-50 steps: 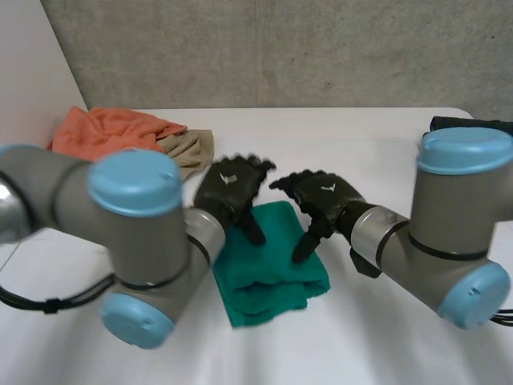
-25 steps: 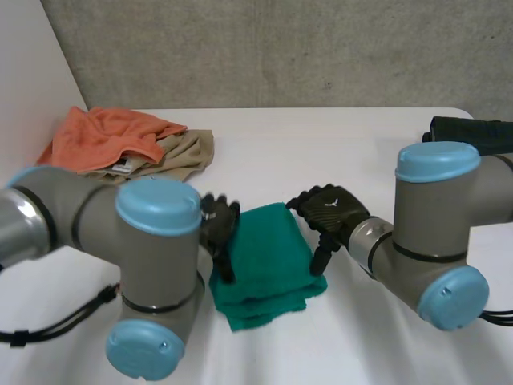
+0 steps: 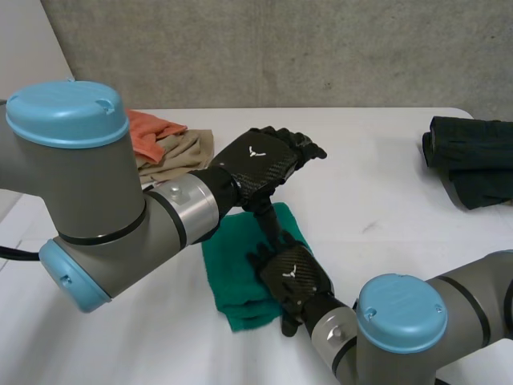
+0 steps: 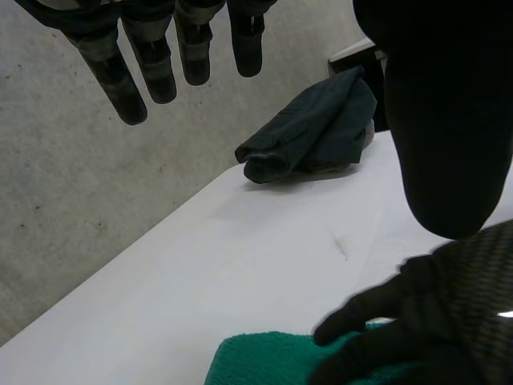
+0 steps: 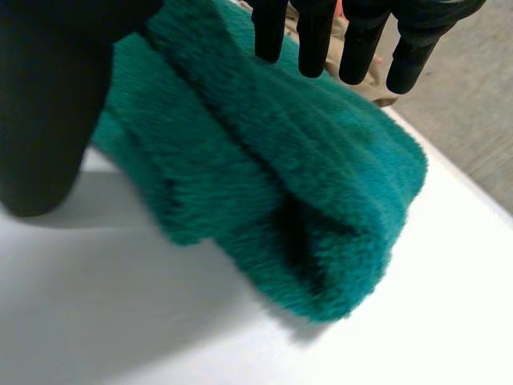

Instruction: Fold the laundry.

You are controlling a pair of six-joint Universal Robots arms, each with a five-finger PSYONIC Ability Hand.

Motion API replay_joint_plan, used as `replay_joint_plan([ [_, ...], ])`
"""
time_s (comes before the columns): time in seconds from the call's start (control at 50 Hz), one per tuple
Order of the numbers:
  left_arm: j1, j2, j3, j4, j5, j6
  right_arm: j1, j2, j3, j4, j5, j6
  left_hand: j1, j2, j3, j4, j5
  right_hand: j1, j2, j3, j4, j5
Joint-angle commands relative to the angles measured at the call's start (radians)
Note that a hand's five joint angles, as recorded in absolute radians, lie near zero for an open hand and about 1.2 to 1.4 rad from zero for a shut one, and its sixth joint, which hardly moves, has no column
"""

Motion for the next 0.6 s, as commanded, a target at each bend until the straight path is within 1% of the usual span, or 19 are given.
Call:
replay_joint_plan([
  [0.02,-0.003,-0.003,-0.010,-0.003,-0.013,-0.002,-0.013,0.047,-0.030,-0.150,-0.001,-0.035,0.023,0.012,0.006,0.016,-0.004,0.126,0.143,0.141,0.140,0.133],
  [0.26,0.000,-0.003,-0.016,-0.001,-0.016,-0.002,-0.015,0.099,-0.111,-0.159,-0.004,-0.040,0.023,0.012,0.006,0.016,-0.004,0.147,0.164,0.162,0.160,0.153],
  [0.32,0.000,-0.003,-0.016,-0.003,-0.017,-0.002,-0.015,0.119,-0.136,-0.159,-0.021,-0.041,0.023,0.012,0.006,0.016,-0.004,0.311,0.328,0.326,0.324,0.317],
  [0.42,0.000,-0.002,-0.018,-0.003,-0.017,-0.001,-0.016,0.146,-0.180,-0.171,-0.079,-0.040,0.023,0.012,0.006,0.016,-0.004,1.166,1.183,1.181,1.179,1.172],
  [0.48,0.006,0.004,-0.018,-0.003,-0.017,-0.002,-0.030,0.137,-0.194,-0.174,-0.081,-0.038,0.023,0.012,0.006,0.016,-0.004,1.168,1.185,1.183,1.181,1.174],
  [0.6,0.037,0.070,-0.016,0.000,-0.019,-0.002,-0.145,0.076,-0.255,-0.173,-0.087,-0.029,0.023,0.012,0.006,0.016,-0.004,1.168,1.185,1.183,1.181,1.174],
])
